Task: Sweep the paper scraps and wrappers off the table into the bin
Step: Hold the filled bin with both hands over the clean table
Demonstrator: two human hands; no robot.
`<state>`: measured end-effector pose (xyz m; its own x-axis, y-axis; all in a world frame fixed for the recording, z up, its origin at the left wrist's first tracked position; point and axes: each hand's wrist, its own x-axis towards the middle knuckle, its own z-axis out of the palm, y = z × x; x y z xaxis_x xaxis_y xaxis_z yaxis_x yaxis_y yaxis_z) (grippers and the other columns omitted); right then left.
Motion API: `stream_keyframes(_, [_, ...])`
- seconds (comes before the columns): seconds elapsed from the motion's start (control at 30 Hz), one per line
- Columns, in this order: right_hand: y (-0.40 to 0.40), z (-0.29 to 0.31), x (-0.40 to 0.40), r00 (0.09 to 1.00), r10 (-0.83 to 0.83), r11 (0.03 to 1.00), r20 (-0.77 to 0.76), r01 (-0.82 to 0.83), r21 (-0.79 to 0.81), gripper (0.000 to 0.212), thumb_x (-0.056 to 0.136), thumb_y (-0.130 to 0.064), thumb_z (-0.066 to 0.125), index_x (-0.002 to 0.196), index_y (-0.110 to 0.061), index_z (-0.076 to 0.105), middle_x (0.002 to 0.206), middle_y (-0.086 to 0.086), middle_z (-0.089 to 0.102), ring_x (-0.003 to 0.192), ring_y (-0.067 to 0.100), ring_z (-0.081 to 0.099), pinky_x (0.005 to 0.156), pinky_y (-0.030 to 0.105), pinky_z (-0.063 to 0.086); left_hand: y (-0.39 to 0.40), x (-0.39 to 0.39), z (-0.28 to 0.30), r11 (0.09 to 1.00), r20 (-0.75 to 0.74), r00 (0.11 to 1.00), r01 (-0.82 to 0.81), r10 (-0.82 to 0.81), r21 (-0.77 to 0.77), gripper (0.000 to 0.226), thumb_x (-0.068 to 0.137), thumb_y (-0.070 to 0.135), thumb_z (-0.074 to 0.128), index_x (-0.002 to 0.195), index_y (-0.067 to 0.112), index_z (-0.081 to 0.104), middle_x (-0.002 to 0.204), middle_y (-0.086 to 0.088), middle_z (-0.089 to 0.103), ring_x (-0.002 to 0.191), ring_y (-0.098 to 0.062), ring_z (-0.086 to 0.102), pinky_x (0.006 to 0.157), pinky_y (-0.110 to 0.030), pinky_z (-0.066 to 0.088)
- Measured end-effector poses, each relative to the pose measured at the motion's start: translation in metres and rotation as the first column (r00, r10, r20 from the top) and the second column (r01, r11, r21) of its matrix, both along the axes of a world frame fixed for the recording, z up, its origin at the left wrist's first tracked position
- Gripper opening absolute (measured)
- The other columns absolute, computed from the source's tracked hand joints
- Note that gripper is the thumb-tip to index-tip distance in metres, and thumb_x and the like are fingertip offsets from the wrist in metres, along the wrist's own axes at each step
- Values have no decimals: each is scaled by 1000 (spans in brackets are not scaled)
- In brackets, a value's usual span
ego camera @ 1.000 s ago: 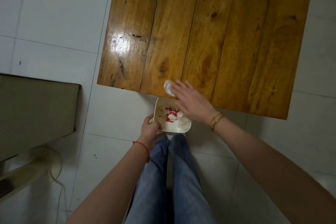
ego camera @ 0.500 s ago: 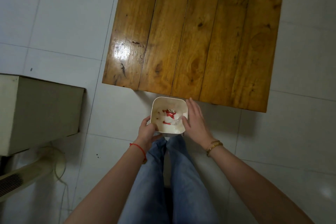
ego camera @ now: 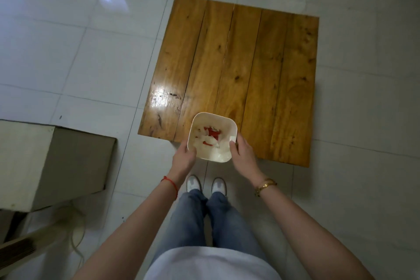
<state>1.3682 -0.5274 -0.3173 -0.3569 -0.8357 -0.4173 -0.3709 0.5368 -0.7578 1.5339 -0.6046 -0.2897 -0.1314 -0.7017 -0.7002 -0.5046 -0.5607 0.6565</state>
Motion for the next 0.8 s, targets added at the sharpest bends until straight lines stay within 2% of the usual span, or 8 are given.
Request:
stream_keyframes(0.07, [-20, 10, -12, 1000, 1, 1000, -5, -1, -2, 38, 105, -29, 35, 142, -20, 39, 125, 0, 52, 105, 14, 54, 81, 25, 50, -23, -9, 7, 993, 37, 996, 87, -85, -78, 43, 99, 23, 42, 141, 19, 48, 134, -8, 58, 117, -24, 53, 95, -34, 46])
stream_keyframes(0.17, [-53, 18, -27, 999, -4, 1000, -40, 5, 11, 39, 105, -32, 35, 143, -22, 37, 126, -2, 51, 104, 10, 53, 78, 22, 49, -65, -21, 13, 959, 60, 973, 230, -223, -163, 46, 100, 28, 39, 145, 20, 43, 129, -9, 62, 115, -28, 59, 94, -40, 51])
stream_keyframes(0.23, [-77, 21, -35, 998, -1, 1000, -63, 2, 12, 40, 105, -33, 35, 143, -22, 37, 127, -2, 51, 109, 12, 52, 82, 24, 50, -94, -28, 13, 935, 71, 954, 300, -292, -189, 49, 101, 33, 38, 149, 24, 37, 126, -6, 62, 106, -24, 59, 85, -35, 52])
stream_keyframes(0.33, [-114, 19, -46, 996, 8, 1000, -83, -6, 19, 41, 105, -32, 35, 144, -21, 36, 132, 1, 51, 118, 14, 50, 93, 31, 51, -136, -36, 7, 911, 60, 932, 361, -357, -198, 49, 101, 34, 38, 150, 25, 36, 127, -5, 61, 110, -26, 59, 76, -26, 49])
stream_keyframes(0.47, [-165, 10, -52, 994, 34, 998, -105, -29, 52, 42, 105, -29, 35, 145, -19, 36, 137, 2, 50, 126, 16, 47, 104, 39, 48, -187, -39, -5, 890, 57, 906, 422, -419, -173, 53, 100, 39, 39, 151, 27, 33, 134, -4, 59, 108, -19, 54, 82, -30, 46])
stream_keyframes(0.67, [-221, -9, -55, 990, 34, 993, -139, -18, 117, 46, 105, -30, 33, 149, -16, 32, 145, 4, 45, 134, 20, 41, 111, 41, 40, -243, -40, -31, 886, 3, 891, 451, -453, -104, 57, 100, 44, 39, 153, 28, 29, 140, -7, 56, 125, -32, 54, 99, -45, 48])
stream_keyframes(0.8, [-239, -18, -54, 990, 36, 989, -140, -15, 150, 48, 104, -29, 33, 150, -14, 30, 145, 5, 45, 134, 21, 41, 110, 44, 41, -258, -40, -44, 901, 6, 904, 426, -427, -80, 55, 99, 46, 40, 149, 24, 35, 140, -7, 55, 124, -31, 54, 89, -35, 47])
